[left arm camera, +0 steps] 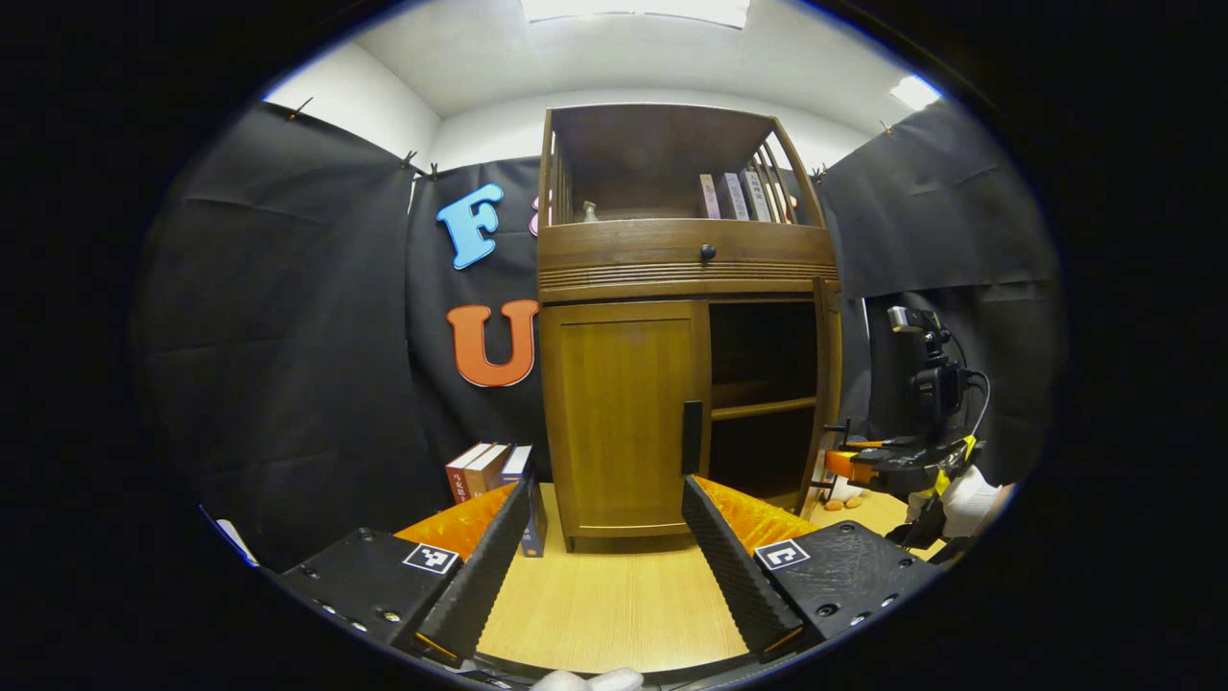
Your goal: Open the right door of the double-door shoe cabinet with the right hand, and open the left door with the left hand.
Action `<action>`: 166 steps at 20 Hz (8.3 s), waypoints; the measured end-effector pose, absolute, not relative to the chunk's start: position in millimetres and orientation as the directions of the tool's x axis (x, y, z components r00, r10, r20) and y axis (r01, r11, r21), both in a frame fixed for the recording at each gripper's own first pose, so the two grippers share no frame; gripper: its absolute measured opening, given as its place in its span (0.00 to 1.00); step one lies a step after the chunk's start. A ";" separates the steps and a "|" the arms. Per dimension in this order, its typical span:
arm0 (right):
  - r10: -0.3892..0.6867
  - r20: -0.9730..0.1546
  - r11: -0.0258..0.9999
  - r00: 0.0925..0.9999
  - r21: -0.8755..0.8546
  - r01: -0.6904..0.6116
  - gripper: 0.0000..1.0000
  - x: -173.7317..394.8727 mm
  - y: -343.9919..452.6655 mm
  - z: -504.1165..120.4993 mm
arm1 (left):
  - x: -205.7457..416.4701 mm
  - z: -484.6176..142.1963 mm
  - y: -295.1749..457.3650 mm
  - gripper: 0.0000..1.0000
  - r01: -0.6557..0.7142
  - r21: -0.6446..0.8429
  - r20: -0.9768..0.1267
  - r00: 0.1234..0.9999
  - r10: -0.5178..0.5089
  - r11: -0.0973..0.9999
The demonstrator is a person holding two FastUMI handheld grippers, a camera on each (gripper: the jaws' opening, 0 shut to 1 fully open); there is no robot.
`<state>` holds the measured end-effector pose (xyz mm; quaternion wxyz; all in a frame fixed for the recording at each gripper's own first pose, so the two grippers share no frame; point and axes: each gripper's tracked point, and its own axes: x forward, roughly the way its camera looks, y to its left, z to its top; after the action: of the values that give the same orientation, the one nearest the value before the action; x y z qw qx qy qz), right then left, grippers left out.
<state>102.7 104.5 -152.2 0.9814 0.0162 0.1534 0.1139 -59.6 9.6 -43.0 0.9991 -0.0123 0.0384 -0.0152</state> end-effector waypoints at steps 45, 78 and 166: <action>0.340 -0.284 0.941 0.897 0.091 -0.327 0.10 92.2 -110.1 -141.0 | -7.6 -20.1 -134.8 0.96 0.235 -0.092 -0.062 0.968 -0.241 0.968; 0.043 -0.202 0.997 0.979 0.070 -0.030 0.92 -24.3 42.8 -84.5 | 28.5 -47.0 -42.6 0.96 0.156 -0.090 -0.067 0.984 -0.162 0.984; 0.249 -0.316 0.969 0.916 0.074 -0.237 0.92 -61.0 95.7 -112.2 | 65.6 -137.7 94.9 0.01 0.114 -0.058 -0.103 0.987 -0.119 0.992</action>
<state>-61.0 95.7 -112.2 0.9785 0.0172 0.1637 0.1241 65.6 94.9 -137.7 0.9965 -0.0262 0.0532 -0.0586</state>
